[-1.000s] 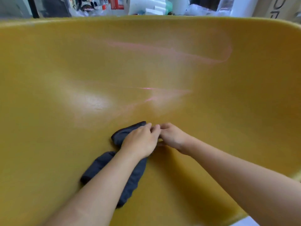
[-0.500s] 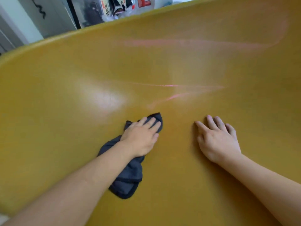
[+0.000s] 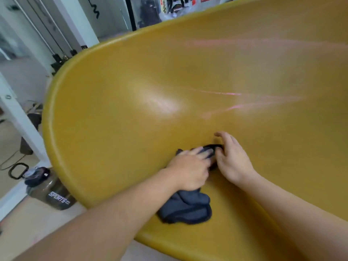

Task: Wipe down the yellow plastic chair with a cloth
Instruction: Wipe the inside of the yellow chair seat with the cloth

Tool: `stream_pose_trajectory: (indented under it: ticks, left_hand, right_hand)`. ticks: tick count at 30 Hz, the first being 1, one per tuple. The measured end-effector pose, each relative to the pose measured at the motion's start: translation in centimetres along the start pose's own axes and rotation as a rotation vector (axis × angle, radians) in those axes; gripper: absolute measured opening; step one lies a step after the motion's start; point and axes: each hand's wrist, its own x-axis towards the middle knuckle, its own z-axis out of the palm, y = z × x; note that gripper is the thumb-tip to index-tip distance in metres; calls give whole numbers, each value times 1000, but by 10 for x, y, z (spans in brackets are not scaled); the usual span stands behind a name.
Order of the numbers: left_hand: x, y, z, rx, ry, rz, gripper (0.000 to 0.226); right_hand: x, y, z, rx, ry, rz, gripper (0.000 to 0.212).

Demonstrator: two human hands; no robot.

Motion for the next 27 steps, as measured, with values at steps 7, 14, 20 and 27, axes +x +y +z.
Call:
stream_pose_trajectory:
  ticks: [7, 14, 20, 27]
  left_hand:
    - [-49, -172, -77, 389, 85, -653, 56]
    - [-35, -23, -12, -46, -115, -95, 52]
    - [-91, -141, -68, 253, -100, -536, 49]
    - [-131, -137, -73, 95, 243, -472, 41]
  right_hand:
    - [-16, -1, 17, -401, -169, -87, 57]
    - [-17, -8, 8, -21, -87, 7, 57]
    - [-12, -18, 2, 232, -132, 157, 42]
    - [10, -139, 25, 458, -353, -155, 45]
